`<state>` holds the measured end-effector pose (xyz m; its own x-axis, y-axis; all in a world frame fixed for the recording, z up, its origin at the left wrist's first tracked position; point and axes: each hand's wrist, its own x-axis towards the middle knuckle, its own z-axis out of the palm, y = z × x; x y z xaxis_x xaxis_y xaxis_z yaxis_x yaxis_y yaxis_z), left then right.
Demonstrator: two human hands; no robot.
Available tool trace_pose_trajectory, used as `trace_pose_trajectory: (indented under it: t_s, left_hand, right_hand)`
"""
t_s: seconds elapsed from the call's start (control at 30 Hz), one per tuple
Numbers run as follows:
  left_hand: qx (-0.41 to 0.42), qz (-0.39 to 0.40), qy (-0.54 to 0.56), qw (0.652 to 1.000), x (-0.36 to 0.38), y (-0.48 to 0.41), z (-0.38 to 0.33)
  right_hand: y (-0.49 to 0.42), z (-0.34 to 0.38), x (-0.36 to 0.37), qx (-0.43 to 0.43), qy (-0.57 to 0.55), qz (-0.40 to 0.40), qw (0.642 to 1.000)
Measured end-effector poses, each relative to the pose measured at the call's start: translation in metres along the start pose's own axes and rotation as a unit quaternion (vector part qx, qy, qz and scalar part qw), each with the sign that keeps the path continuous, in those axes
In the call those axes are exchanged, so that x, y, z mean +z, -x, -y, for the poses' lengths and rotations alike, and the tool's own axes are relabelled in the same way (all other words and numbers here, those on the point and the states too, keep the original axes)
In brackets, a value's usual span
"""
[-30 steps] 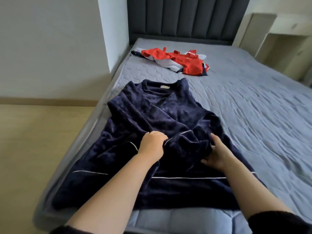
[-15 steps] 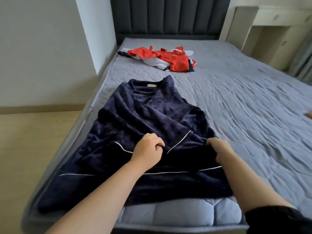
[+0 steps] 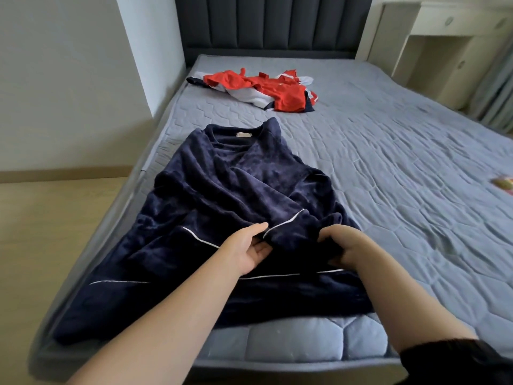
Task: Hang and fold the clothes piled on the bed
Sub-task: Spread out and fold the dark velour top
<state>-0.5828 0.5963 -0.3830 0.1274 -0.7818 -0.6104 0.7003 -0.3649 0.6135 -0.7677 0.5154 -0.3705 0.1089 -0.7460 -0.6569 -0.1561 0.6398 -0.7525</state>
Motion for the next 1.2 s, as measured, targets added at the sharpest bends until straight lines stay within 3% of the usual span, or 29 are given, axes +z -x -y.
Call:
trace_pose_trajectory:
  t_s: [0.1, 0.2, 0.27, 0.4, 0.47, 0.53, 0.57, 0.63, 0.67, 0.73, 0.87, 0.9, 0.93, 0.97, 1.0, 1.03, 1.07, 1.13, 1.2]
  left_hand:
    - [0.000, -0.033, -0.029, 0.999, -0.002, 0.002, 0.005]
    - [0.006, -0.042, -0.046, 0.998, -0.002, 0.005, 0.013]
    - [-0.003, -0.025, -0.041, 0.999, 0.001, 0.007, 0.015]
    - [-0.019, 0.050, 0.055, 0.997, 0.005, 0.010, 0.012]
    - [-0.019, 0.083, 0.095, 0.992, 0.006, 0.009, 0.015]
    - [-0.026, 0.072, 0.046, 0.996, 0.006, 0.009, 0.021]
    - [-0.025, 0.056, -0.010, 0.998, 0.006, 0.009, 0.025]
    - [-0.012, 0.032, -0.091, 0.995, 0.005, 0.008, 0.031]
    - [-0.007, 0.023, -0.100, 0.995, 0.006, 0.007, 0.033]
    - [-0.005, 0.003, -0.100, 0.995, 0.007, 0.006, 0.034]
    - [-0.028, -0.012, -0.158, 0.987, 0.008, 0.012, 0.030]
    - [-0.030, -0.014, -0.268, 0.963, 0.007, 0.014, 0.026]
    - [-0.017, -0.019, -0.429, 0.903, 0.006, 0.015, 0.020]
    - [0.031, -0.052, -0.594, 0.802, 0.004, 0.016, 0.011]
    - [0.126, -0.115, -0.722, 0.670, 0.002, 0.014, 0.003]
    - [0.240, -0.168, -0.776, 0.558, 0.002, 0.014, -0.004]
    - [0.347, -0.188, -0.769, 0.503, 0.004, 0.016, -0.008]
    - [0.464, -0.147, -0.739, 0.466, 0.007, 0.012, -0.006]
    - [0.386, -0.093, -0.807, 0.436, 0.000, -0.001, 0.010]
  right_hand:
    - [-0.005, 0.001, -0.012, -0.073, 0.113, -0.063, 0.989]
    - [-0.007, -0.002, -0.014, -0.109, 0.035, -0.071, 0.991]
    - [-0.006, -0.005, -0.009, -0.103, -0.018, -0.033, 0.994]
    - [0.002, 0.005, -0.002, -0.093, -0.059, 0.037, 0.993]
    - [0.002, 0.018, -0.011, -0.102, -0.085, 0.013, 0.991]
    - [0.002, 0.023, -0.025, -0.111, 0.022, -0.058, 0.992]
    - [0.001, 0.022, -0.032, -0.114, 0.152, -0.091, 0.978]
    - [0.000, 0.013, -0.037, -0.127, 0.415, -0.132, 0.891]
    - [-0.001, 0.009, -0.035, -0.146, 0.483, -0.143, 0.851]
    - [-0.005, 0.004, -0.027, -0.195, 0.490, -0.164, 0.834]
    - [-0.010, 0.006, -0.023, -0.223, 0.405, -0.162, 0.872]
    - [-0.010, 0.004, -0.026, -0.208, 0.409, -0.177, 0.871]
    - [-0.009, 0.004, -0.029, -0.199, 0.420, -0.204, 0.861]
    - [-0.007, 0.004, -0.030, -0.209, 0.436, -0.234, 0.843]
    - [-0.007, 0.005, -0.028, -0.240, 0.449, -0.257, 0.821]
    - [-0.005, 0.005, -0.022, -0.285, 0.453, -0.265, 0.802]
    - [-0.003, 0.003, -0.013, -0.336, 0.448, -0.262, 0.786]
    - [0.000, -0.008, 0.008, -0.427, 0.458, -0.227, 0.746]
    - [-0.003, -0.029, 0.020, -0.436, 0.563, -0.142, 0.688]
